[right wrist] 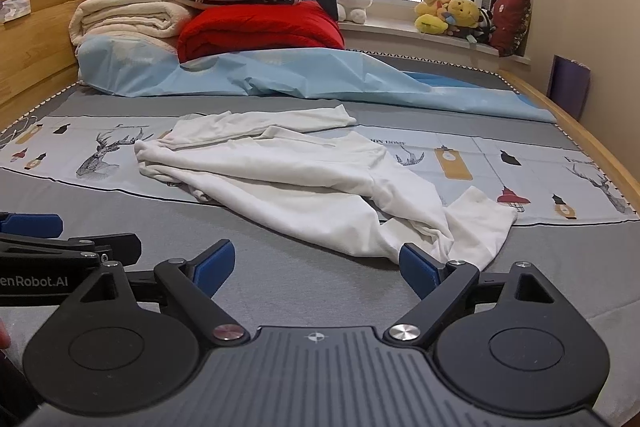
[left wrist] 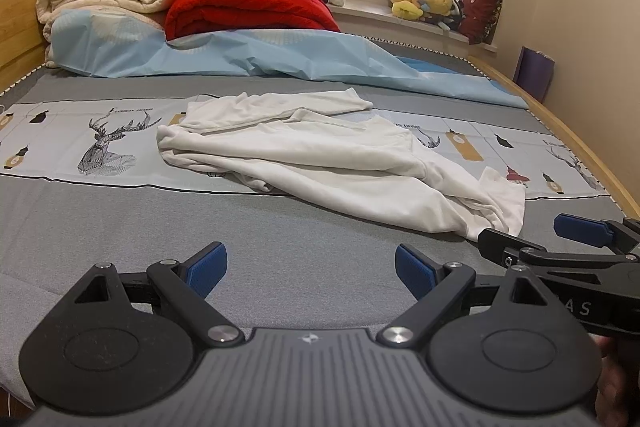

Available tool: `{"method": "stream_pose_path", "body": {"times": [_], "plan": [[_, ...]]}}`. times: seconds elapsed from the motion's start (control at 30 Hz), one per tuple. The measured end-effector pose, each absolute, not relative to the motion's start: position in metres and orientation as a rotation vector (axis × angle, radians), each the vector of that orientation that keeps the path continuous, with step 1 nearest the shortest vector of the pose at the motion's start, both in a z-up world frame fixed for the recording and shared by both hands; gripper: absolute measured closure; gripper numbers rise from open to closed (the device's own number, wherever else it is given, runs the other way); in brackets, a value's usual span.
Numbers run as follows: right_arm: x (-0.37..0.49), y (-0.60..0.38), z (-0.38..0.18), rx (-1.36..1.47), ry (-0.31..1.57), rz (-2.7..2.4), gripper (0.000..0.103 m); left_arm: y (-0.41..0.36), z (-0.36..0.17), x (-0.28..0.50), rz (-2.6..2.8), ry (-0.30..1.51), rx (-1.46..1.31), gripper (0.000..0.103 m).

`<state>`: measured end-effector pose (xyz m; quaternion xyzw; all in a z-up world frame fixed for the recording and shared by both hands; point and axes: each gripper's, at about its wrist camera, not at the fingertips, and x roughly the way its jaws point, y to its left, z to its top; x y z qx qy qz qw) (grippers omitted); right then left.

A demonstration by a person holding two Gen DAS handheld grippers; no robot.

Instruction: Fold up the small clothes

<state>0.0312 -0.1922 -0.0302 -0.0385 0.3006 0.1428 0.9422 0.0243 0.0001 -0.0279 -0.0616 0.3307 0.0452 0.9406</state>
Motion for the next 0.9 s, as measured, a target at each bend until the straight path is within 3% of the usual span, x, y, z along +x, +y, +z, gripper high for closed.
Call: {"method": "stream_pose_path", "body": {"times": [0.07,0.2,0.23,0.3,0.37,0.43,0.5,0.63,0.9], "plan": [[0.031,-0.191,-0.031,-0.084,0.613,0.309,0.019,0.001,-0.027,0.024,0.088,0.670,-0.119,0.009],[0.030,-0.189,-0.029,-0.086,0.604,0.368,0.042,0.001,-0.025,0.022,0.073,0.652,-0.103,0.012],[0.030,-0.190,-0.028,-0.080,0.598,0.381,0.051,0.002,-0.024,0.022,0.069,0.644,-0.095,0.016],[0.034,-0.194,-0.024,-0.069,0.579,0.388,0.057,0.004,-0.023,0.023,0.061,0.645,-0.084,0.037],[0.040,-0.199,-0.021,-0.068,0.562,0.390,0.058,0.010,-0.023,0.028,0.034,0.657,-0.096,0.056],[0.053,-0.205,-0.021,-0.077,0.555,0.408,0.058,0.019,-0.024,0.039,0.010,0.681,-0.114,0.064],[0.070,-0.208,-0.025,-0.114,0.553,0.422,0.058,0.029,-0.027,0.052,0.008,0.699,-0.114,0.079],[0.112,-0.217,-0.046,-0.133,0.622,0.415,0.058,0.053,-0.033,0.085,0.032,0.703,-0.093,0.084],[0.168,-0.215,-0.093,-0.196,0.729,0.386,0.052,0.095,-0.077,0.178,0.043,0.789,-0.178,0.084]]}}
